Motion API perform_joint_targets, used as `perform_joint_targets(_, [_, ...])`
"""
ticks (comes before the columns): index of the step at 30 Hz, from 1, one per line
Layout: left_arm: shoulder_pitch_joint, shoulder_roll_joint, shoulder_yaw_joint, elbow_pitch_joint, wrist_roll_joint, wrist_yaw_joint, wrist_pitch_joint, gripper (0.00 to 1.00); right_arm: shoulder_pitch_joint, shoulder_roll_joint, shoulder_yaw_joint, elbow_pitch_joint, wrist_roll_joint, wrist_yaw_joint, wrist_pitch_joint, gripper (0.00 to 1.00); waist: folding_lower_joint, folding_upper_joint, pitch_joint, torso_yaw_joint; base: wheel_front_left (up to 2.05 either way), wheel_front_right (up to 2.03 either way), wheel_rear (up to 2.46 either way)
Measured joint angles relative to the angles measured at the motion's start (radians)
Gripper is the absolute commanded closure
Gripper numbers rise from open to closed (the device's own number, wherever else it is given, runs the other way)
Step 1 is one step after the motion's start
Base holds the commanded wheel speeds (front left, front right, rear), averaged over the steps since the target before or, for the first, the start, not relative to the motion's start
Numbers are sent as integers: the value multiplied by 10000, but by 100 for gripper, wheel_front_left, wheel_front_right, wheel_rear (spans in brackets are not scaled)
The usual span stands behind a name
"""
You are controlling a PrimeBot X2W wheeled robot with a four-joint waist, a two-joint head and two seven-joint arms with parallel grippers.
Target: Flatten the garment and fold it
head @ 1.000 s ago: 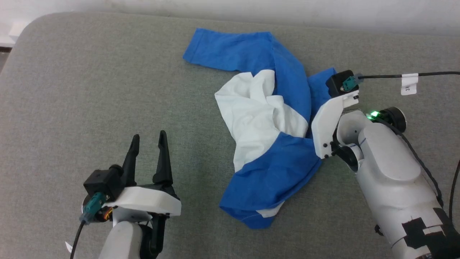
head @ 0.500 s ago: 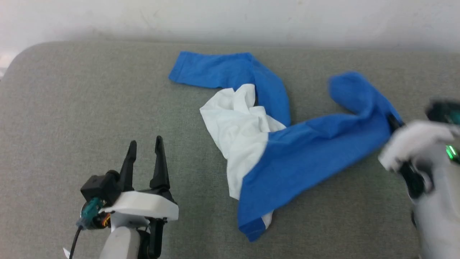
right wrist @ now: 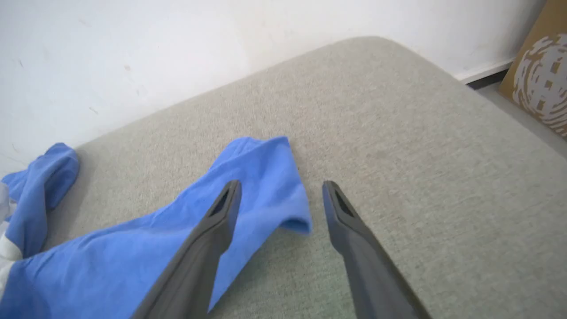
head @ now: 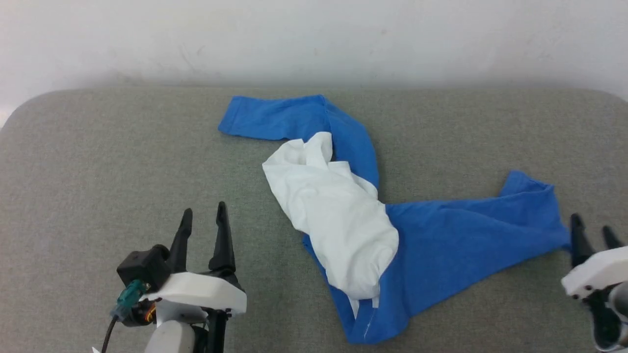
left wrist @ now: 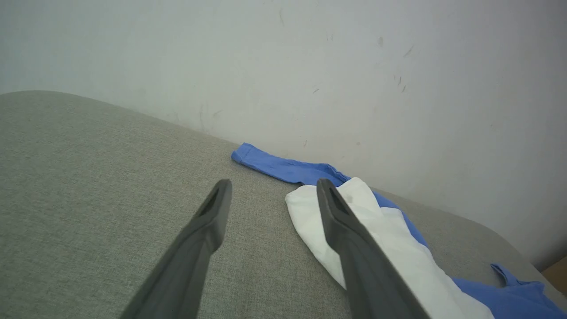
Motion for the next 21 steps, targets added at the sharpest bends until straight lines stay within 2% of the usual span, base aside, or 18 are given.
perform_joint_targets(5, [-29,-4,-196,19,-102,-96,0,0,401,-17,-516,-1442,-174,0,-389,0,0,0,-143,-114,0,0,0])
perform_joint_targets(8, [-42,-6,-230,13,-73,-94,0,0,614,-33,-671,-2355,-554,-2,-150,0,1,0,-205,-212,0,0,0])
perform_joint_targets(9, [-43,10,-265,-4,4,-92,0,0,665,-48,-408,-2936,-640,-2,234,0,1,0,-248,-268,0,0,0])
perform_joint_targets(10, [-43,10,-265,-4,4,-92,0,0,665,-48,-408,-2936,-640,-2,234,0,1,0,-248,-268,0,0,0])
perform_joint_targets(16, [-41,42,-305,6,132,-82,0,0,675,-44,2276,-3787,-731,-2,2054,0,0,0,-357,-298,0,0,0])
perform_joint_targets(21, [-44,44,-378,2,153,-71,0,0,539,-63,4349,-3018,-1053,-2,4096,0,2,0,-274,-55,0,0,0])
